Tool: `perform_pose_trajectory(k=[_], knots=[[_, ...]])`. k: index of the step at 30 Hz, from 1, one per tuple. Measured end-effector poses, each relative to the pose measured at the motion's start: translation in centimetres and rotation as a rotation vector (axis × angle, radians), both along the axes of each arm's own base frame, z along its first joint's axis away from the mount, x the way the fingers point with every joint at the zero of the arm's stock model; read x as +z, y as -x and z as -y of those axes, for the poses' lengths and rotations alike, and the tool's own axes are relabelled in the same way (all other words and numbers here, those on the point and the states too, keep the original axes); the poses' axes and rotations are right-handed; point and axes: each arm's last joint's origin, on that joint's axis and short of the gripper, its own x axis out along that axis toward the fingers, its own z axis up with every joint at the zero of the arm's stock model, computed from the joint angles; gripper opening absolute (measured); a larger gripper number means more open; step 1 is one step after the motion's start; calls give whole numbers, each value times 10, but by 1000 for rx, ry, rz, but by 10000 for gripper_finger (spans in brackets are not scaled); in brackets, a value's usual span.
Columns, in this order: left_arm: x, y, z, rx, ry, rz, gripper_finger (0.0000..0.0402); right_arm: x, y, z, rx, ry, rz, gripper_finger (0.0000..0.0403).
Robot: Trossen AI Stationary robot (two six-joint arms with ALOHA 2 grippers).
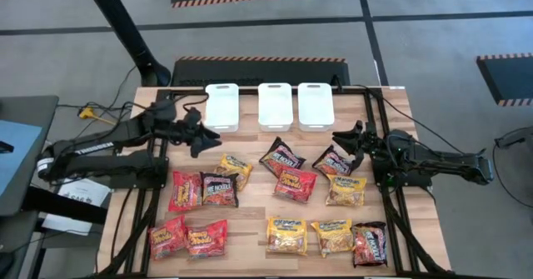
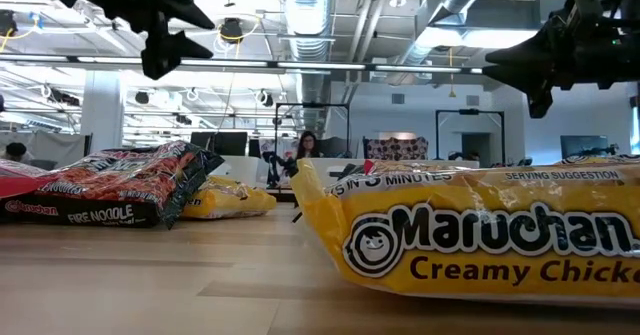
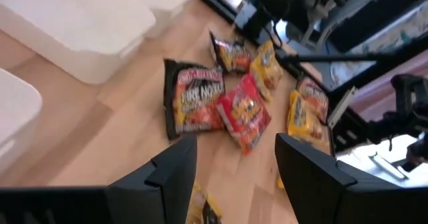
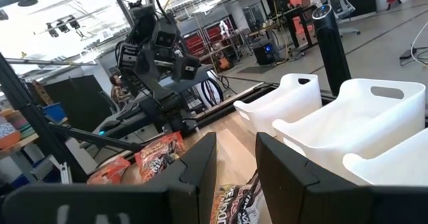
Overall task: Sort Maruchan noodles
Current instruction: Put the black noodle pack into the left white bin
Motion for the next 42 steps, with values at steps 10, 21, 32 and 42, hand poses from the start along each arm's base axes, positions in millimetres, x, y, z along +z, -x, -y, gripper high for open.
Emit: perform_pose_trajectory(k=[10, 21, 32, 42], knots=[[-12, -20, 19, -130, 99, -116, 192, -2, 0, 0, 0, -4, -19, 132], [29, -26, 26, -96, -69, -411, 192, -3, 0, 0, 0, -8, -37, 132], [-5, -51, 32, -251, -121, -666, 192, -3, 0, 0, 2, -8, -38, 132], [-31, -71, 36, -374, -134, -786, 192, -6, 0, 0, 2, -14, -67, 132]])
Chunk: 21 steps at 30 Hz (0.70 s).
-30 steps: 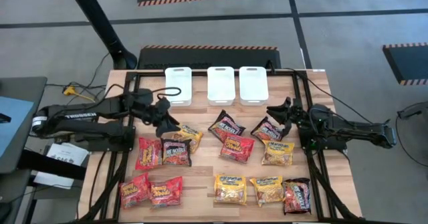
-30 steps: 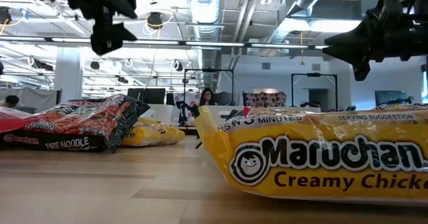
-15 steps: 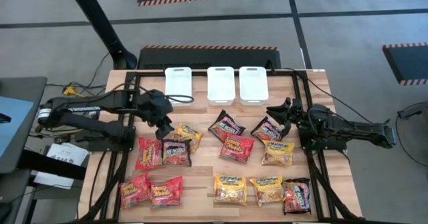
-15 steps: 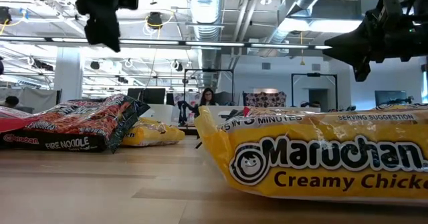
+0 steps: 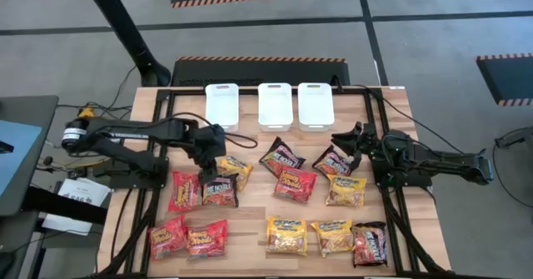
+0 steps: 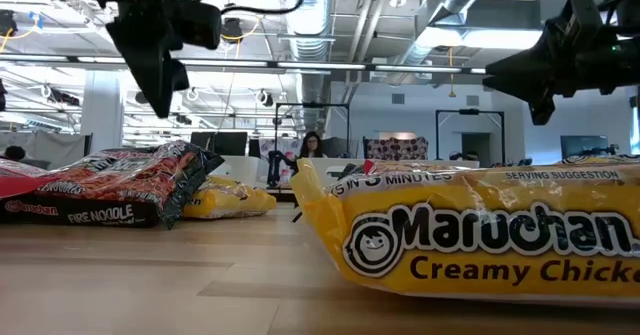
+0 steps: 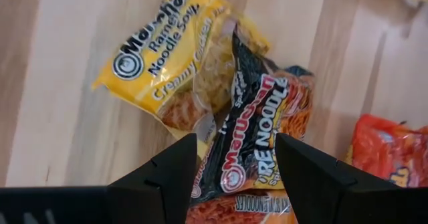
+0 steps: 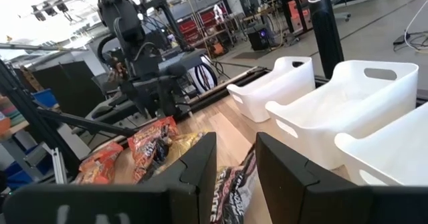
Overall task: Sort Maruchan noodles
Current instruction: Put the black noodle pack into the left white bin
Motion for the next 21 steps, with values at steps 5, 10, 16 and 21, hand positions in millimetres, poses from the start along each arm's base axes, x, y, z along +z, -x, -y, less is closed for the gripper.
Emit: perform_pose_trajectory(k=[5, 10, 16, 21], knots=[[-12, -8, 1, -16, 41, -52, 192, -2, 0, 0, 0, -3, -16, 132], [-24, -15, 0, -41, 39, -102, 192, -2, 0, 0, 0, -3, -15, 132], [-38, -22, -1, -54, 41, -163, 192, -2, 0, 0, 1, -3, -16, 132], [-47, -26, 0, -68, 63, -194, 192, -2, 0, 0, 1, -3, -16, 132]])
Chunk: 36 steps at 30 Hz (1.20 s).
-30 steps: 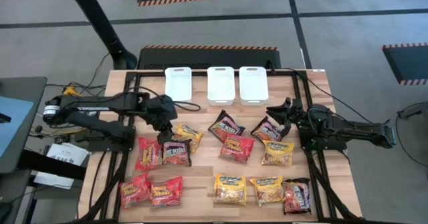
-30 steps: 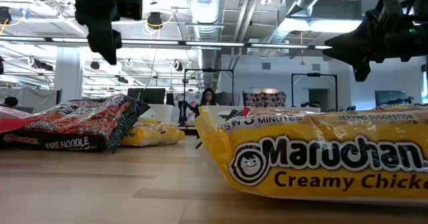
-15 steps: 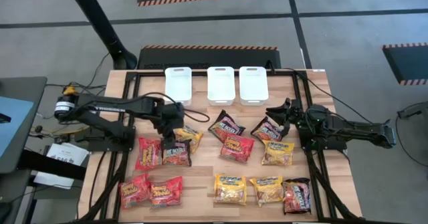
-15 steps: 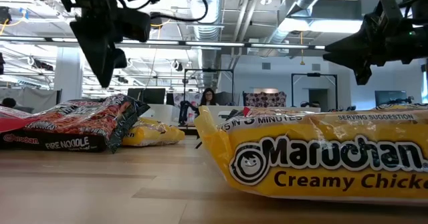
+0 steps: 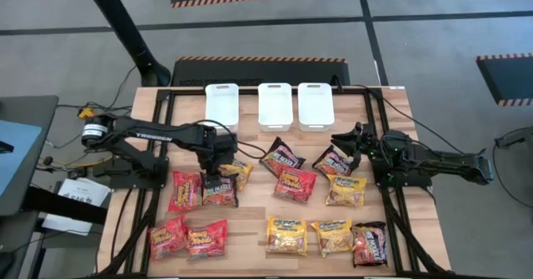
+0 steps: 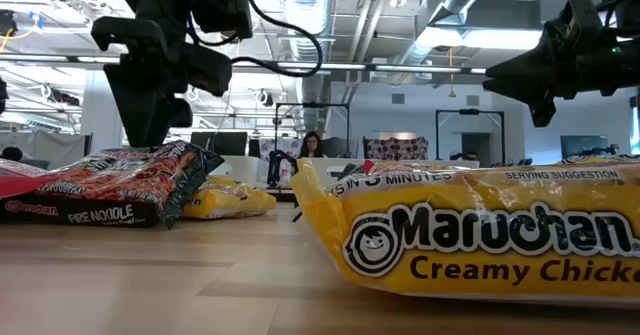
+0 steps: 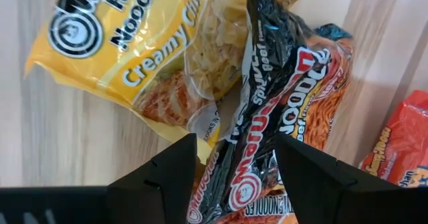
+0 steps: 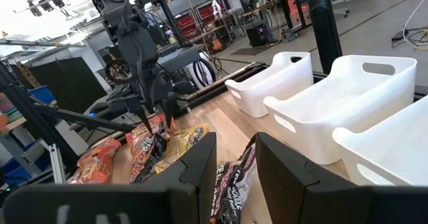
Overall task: Sort Maruchan noodles
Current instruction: Put the black noodle pack into the left white bin
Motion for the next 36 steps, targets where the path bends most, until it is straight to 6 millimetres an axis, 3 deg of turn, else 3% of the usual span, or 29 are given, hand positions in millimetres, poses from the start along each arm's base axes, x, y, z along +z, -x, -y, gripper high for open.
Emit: perform_pose_trajectory(k=[11, 21, 26, 36], knots=[[-15, 6, 1, 3, 35, -25, 192, -1, 0, 0, 0, -2, -8, 132], [-15, 5, 1, 3, 31, -9, 184, -1, 0, 0, 0, -2, -11, 132], [-14, 4, 1, 3, 31, 1, 140, -1, 0, 0, 0, -2, -11, 132], [-14, 4, 1, -24, 27, 7, 13, -1, 0, 0, 0, -2, -11, 132]])
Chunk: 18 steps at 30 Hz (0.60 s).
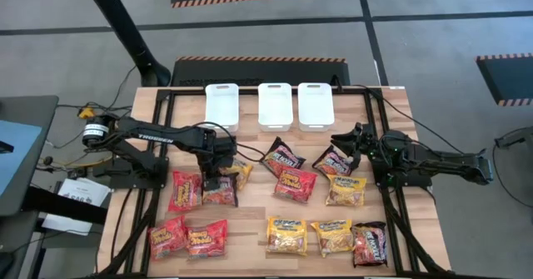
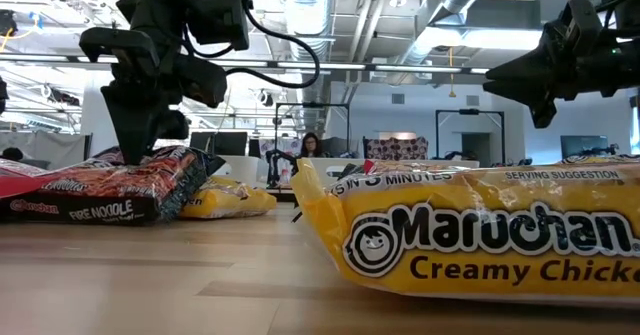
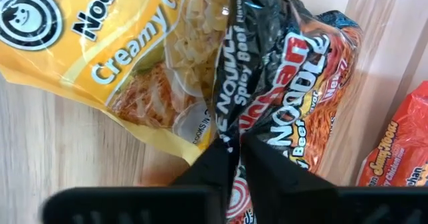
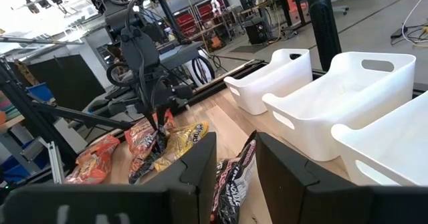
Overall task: Sort Maruchan noodles
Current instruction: Put the black noodle pack into the left white bin
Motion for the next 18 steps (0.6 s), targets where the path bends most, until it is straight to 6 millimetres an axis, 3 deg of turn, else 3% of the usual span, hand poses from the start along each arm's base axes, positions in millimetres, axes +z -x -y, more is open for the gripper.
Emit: perform_pose_trajectory(k=[10, 18], knots=[[3, 0, 2, -46, 68, 21, 0, 0, 0, 0, 0, 0, 0, 132], [19, -11, 2, -89, 73, 95, 0, 0, 0, 0, 0, 0, 0, 132]])
